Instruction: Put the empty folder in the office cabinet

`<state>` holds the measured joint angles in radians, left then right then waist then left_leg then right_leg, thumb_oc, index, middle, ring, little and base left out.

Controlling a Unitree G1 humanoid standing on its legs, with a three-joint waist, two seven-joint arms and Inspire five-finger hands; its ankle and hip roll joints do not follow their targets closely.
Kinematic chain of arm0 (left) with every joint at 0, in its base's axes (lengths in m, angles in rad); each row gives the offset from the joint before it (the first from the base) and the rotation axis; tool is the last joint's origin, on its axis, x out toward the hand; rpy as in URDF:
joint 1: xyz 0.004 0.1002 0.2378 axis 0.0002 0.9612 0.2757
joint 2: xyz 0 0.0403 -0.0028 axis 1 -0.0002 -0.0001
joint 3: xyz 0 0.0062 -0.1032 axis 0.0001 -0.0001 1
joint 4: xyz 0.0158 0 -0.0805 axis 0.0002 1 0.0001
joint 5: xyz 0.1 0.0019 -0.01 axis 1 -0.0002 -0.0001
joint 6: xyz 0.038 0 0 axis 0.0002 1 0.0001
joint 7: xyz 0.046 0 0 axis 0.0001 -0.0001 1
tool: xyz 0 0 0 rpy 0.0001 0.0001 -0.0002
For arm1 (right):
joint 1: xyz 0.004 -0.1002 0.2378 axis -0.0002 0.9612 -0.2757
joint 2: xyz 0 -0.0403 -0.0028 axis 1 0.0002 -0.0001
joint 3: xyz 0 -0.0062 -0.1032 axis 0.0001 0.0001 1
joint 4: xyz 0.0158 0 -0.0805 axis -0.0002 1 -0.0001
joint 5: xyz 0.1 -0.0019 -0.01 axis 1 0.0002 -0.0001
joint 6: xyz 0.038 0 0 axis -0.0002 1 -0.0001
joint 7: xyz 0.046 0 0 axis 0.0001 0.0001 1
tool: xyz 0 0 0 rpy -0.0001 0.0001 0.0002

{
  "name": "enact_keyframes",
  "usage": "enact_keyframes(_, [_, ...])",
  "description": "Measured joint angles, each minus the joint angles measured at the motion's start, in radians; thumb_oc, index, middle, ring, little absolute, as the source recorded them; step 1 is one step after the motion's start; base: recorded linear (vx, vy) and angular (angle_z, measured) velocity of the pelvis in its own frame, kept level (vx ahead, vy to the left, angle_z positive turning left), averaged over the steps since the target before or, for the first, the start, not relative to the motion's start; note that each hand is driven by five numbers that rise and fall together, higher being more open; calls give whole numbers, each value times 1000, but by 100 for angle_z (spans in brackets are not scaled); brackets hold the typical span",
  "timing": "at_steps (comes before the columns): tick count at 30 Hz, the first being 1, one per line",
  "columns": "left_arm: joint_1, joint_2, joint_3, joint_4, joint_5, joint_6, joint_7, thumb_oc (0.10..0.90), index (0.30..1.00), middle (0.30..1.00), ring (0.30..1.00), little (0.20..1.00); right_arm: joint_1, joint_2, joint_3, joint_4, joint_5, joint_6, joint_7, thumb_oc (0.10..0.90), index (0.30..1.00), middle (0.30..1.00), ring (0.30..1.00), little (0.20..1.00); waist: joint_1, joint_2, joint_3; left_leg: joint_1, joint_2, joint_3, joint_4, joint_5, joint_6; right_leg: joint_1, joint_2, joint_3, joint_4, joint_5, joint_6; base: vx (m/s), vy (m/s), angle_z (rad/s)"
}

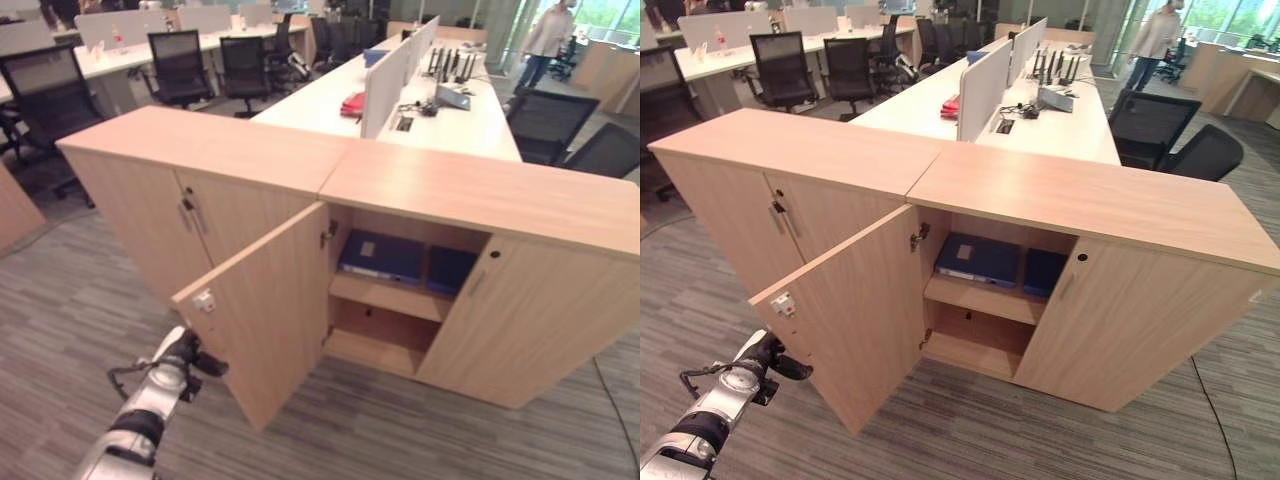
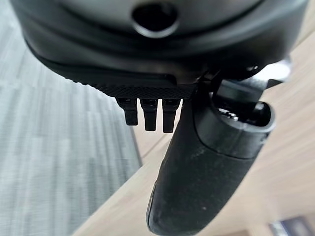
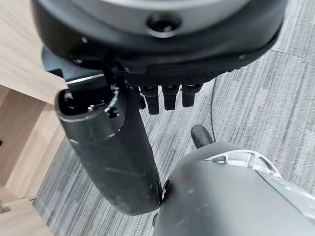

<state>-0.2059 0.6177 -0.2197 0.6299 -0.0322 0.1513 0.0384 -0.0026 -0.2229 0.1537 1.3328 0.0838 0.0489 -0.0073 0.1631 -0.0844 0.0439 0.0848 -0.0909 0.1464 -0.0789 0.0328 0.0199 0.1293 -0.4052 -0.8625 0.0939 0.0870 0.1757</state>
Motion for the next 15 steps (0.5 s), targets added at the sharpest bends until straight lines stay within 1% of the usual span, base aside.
enact_keyframes(1, [41, -30, -17, -68, -23, -7, -22, 800, 900, 900, 900, 900, 1, 5, -6, 2, 0, 1, -1, 800, 900, 900, 900, 900, 15, -7, 0, 0, -5, -1, 0, 0, 0, 1, -4, -1, 0, 3, 4, -4, -3, 5])
enact_keyframes(3, [125, -42, -20, -186, -67, -16, -35, 800, 900, 900, 900, 900, 2, 14, -9, 4, -1, 1, -5, 800, 900, 900, 900, 900, 21, -7, 4, 1, -10, -3, 0, -1, 1, 3, -10, 0, 0, 5, 8, 10, -2, 6])
enact_keyframes(4, [145, -61, -70, -227, -88, -29, -82, 800, 900, 900, 900, 900, 1, 18, -5, 8, 0, 1, 0, 800, 900, 900, 900, 900, 31, -11, 2, 0, -14, -9, 0, -1, 1, 5, -14, 0, 1, 6, 7, 12, -4, 5])
enact_keyframes(5, [164, -72, -103, -265, -123, -31, -97, 800, 900, 900, 900, 900, -5, 26, 0, 8, 0, 1, -2, 800, 900, 900, 900, 900, 32, -11, 2, 1, -15, -9, 0, -2, 2, 5, -15, 1, 1, 8, 7, -5, -11, 6])
enact_keyframes(7, [168, -93, -143, -287, -162, -37, -120, 800, 900, 900, 900, 900, -6, 36, 9, 10, 0, 1, -1, 800, 900, 900, 900, 900, 32, -11, 2, 1, -16, -10, 0, -1, 2, 6, -15, 1, 1, 9, 6, 0, 0, 0])
enact_keyframes(8, [167, -132, -206, -297, -203, -38, -133, 800, 900, 900, 900, 900, -22, 50, 33, 8, 8, 1, -1, 800, 900, 900, 900, 900, 30, -11, 2, 0, -16, -13, 0, -1, 2, 5, -14, 0, 1, 12, 2, 0, 0, 0])
enact_keyframes(10, [154, -139, -281, -326, -240, -38, -164, 800, 900, 900, 900, 900, -32, 67, 58, 7, 9, 1, -1, 800, 900, 900, 900, 900, 25, -12, 2, -1, -14, -14, 0, -1, 2, 5, -11, 1, -2, 13, 0, -19, -13, -1])
enact_keyframes(11, [143, -127, -345, -389, -251, -37, -195, 800, 900, 900, 900, 900, -40, 74, 79, 8, 16, 1, 3, 800, 900, 900, 900, 900, 14, -14, 2, -5, -13, -15, 1, -1, 2, 3, -7, 0, -8, 15, -2, 0, 0, 0])
enact_keyframes(13, [142, -128, -387, -457, -279, -41, -261, 800, 900, 900, 900, 900, -50, 78, 85, 7, 16, 0, 5, 800, 900, 900, 900, 900, -1, -15, 3, -8, -13, -15, 1, 0, 3, 0, -6, 0, -11, 19, -6, 0, 0, 0])
enact_keyframes(15, [127, -126, -441, -531, -278, -42, -292, 800, 900, 900, 900, 900, -56, 79, 107, 6, 16, 0, 8, 800, 900, 900, 900, 900, -14, -19, 4, -9, -12, -16, 1, 2, 7, 2, 0, 0, -21, 26, -11, -4, -6, -2])
